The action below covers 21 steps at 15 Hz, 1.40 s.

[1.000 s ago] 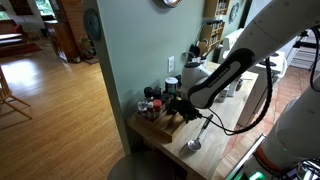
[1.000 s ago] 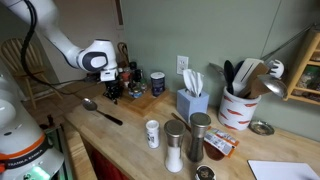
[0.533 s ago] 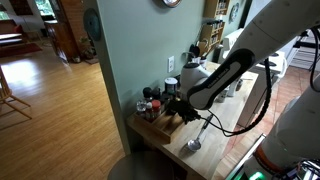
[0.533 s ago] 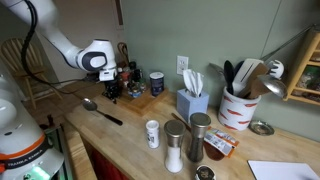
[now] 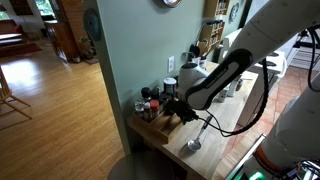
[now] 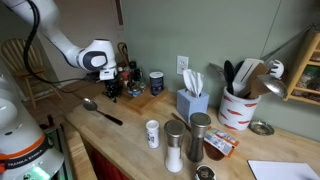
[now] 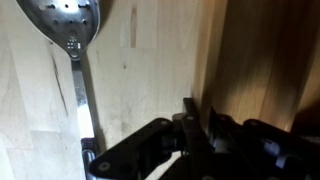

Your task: Move the wooden tray to the left

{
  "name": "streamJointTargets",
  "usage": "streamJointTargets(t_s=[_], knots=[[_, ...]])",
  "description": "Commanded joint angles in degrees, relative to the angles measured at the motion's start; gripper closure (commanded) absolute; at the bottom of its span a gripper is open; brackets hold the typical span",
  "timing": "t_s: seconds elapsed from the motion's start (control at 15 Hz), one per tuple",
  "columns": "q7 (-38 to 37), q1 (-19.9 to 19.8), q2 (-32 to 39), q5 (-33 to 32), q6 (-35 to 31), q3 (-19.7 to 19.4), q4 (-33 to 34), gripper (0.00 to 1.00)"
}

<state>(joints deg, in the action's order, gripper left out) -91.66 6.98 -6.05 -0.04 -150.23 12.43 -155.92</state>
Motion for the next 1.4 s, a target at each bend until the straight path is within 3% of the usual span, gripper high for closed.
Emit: streamJointTargets(t_s=[0.0,0.53,1.33], knots=[[0.0,1.7,2.8,0.7,-1.7,1.1,2.7,0.97],[-4.1,1.4,5.2,-1.9,-1.5,0.6,5.3,0.97],[-4.4,1.6,6.9,-2.1,-1.8,-0.1,7.2,0.97]])
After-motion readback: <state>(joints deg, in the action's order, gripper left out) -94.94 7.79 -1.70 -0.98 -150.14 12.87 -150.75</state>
